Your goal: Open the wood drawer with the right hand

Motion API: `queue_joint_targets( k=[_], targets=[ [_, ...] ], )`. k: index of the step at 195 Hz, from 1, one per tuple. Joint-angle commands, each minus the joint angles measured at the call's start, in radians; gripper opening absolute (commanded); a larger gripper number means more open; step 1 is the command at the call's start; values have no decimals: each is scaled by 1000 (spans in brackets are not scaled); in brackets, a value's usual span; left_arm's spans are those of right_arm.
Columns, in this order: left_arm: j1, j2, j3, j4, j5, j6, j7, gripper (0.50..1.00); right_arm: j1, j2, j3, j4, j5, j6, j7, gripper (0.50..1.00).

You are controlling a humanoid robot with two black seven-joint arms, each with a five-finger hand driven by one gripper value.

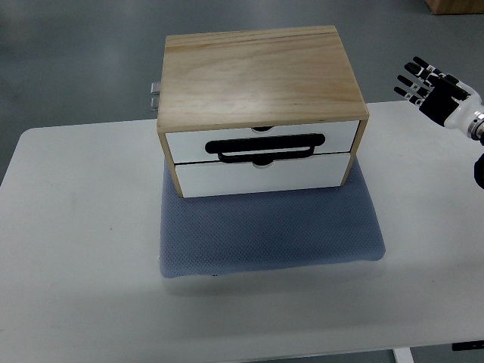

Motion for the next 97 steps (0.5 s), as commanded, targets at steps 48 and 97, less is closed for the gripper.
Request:
queue_joint_targets(
  k=[48,97],
  targets=[
    [0,0,0,0,0,0,0,1000,30,-76,6,14,-176,62,6,952],
    [2,0,0,0,0,0,0,1000,43,-232,-10,143,-506,134,189,948]
  ],
)
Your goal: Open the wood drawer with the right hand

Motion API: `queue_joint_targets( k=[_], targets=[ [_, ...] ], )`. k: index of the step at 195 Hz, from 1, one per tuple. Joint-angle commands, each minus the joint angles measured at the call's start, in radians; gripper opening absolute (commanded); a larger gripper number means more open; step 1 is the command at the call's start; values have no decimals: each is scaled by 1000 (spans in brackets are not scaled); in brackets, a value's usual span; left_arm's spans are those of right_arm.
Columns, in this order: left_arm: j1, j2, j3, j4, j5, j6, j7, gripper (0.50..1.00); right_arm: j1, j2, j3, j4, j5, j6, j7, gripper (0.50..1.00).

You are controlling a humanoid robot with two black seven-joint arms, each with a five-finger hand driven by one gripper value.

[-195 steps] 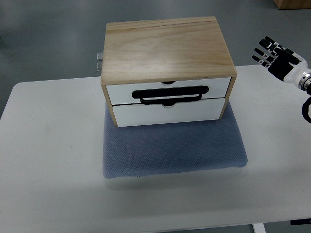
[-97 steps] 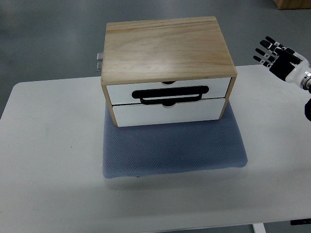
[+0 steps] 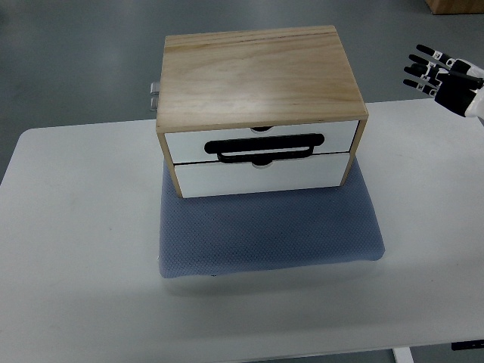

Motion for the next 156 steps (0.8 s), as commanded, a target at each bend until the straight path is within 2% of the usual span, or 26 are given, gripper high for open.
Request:
queue_joint_targets(
  k=[1,16,33,53,75,114,156],
  targets=[
    [1,0,0,0,0,0,0,1000,6,-80,-16,66,-111,-8,114,948],
    [0,0,0,0,0,0,0,1000,34,-132,-62,106,-158,-99,174,946],
    [0,0,0,0,0,0,0,1000,68,-186,-121,141,-180,-131,185,946],
    [0,0,0,0,0,0,0,1000,120,-263,-221,210,-200,-93,203,948],
    [0,0,0,0,0,0,0,1000,224,-309,-344,267,-226,4,287,948],
    [0,0,0,0,0,0,0,1000,339,-412,-371,438,-258,6,309,950],
    [0,0,0,0,0,0,0,1000,408,-407,-362,652,-330,6,298,950]
  ],
)
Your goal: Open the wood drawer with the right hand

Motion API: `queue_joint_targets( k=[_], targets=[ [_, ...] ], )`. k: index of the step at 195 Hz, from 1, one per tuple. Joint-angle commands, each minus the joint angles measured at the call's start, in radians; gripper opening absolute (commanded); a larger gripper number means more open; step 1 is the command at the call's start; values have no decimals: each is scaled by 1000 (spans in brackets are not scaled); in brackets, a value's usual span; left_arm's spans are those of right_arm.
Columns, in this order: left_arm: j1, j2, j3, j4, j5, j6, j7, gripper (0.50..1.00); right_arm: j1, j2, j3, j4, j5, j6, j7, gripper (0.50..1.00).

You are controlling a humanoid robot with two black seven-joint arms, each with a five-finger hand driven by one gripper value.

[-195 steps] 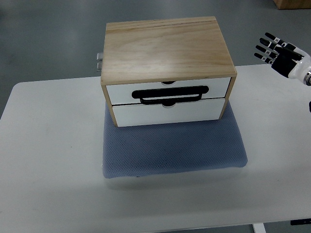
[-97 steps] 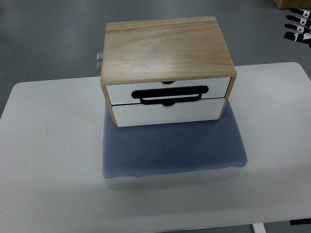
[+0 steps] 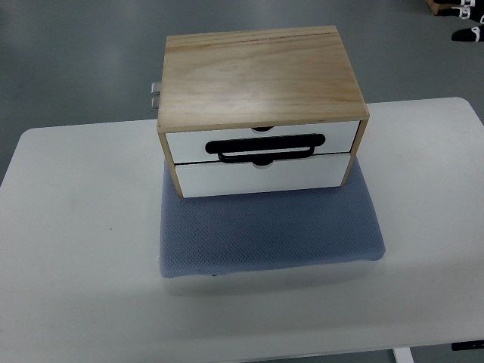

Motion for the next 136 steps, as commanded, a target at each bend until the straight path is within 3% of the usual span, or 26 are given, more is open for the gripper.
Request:
queue_joint_targets(
  k=[1,43,61,82,136],
  targets=[
    [0,0,0,0,0,0,0,1000,25,1,8,122,-42,0,-8,950],
    [0,0,0,0,0,0,0,1000,83,88,8,319,-133,0,-15,950],
    [0,0,0,0,0,0,0,1000,97,154,8,368,-176,0,-67,950],
    [0,0,0,0,0,0,0,1000,94,234,8,371,-260,0,-119,950],
    [0,0,0,0,0,0,0,1000,56,296,-4,324,-392,0,-125,952]
  ],
)
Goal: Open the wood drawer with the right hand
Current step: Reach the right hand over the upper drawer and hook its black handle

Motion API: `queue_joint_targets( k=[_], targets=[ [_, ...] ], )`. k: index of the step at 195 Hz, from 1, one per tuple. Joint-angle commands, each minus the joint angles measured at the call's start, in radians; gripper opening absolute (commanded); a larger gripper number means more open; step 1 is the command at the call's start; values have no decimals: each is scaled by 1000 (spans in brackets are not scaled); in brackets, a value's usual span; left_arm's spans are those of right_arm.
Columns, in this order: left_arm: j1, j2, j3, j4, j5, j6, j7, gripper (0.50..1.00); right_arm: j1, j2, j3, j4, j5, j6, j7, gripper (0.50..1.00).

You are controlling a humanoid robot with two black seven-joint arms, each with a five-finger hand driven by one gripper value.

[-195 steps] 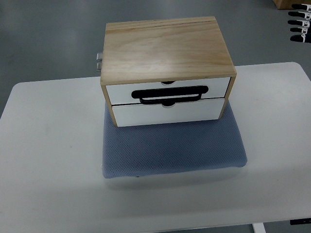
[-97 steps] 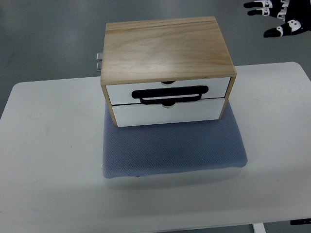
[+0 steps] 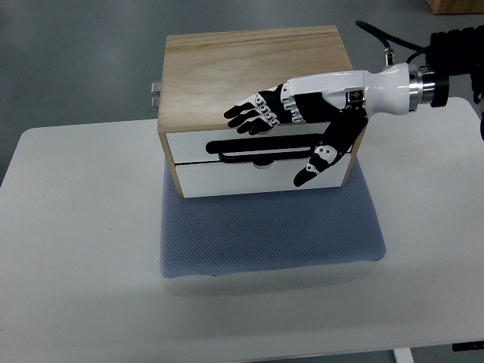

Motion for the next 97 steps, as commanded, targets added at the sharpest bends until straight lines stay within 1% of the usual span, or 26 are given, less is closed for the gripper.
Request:
queue_joint_targets(
  k=[1,25,57,97],
  targets=[
    [0,0,0,0,0,0,0,1000,-21,5,-3,-31,-39,0,-1,952],
    [0,0,0,0,0,0,0,1000,-46,13,-3,-92,-71,0,-1,952],
    [0,0,0,0,0,0,0,1000,-55,50,-3,-172,-84,0,-1,952],
    [0,0,0,0,0,0,0,1000,-70,62,-10,-193,-85,0,-1,952]
  ],
)
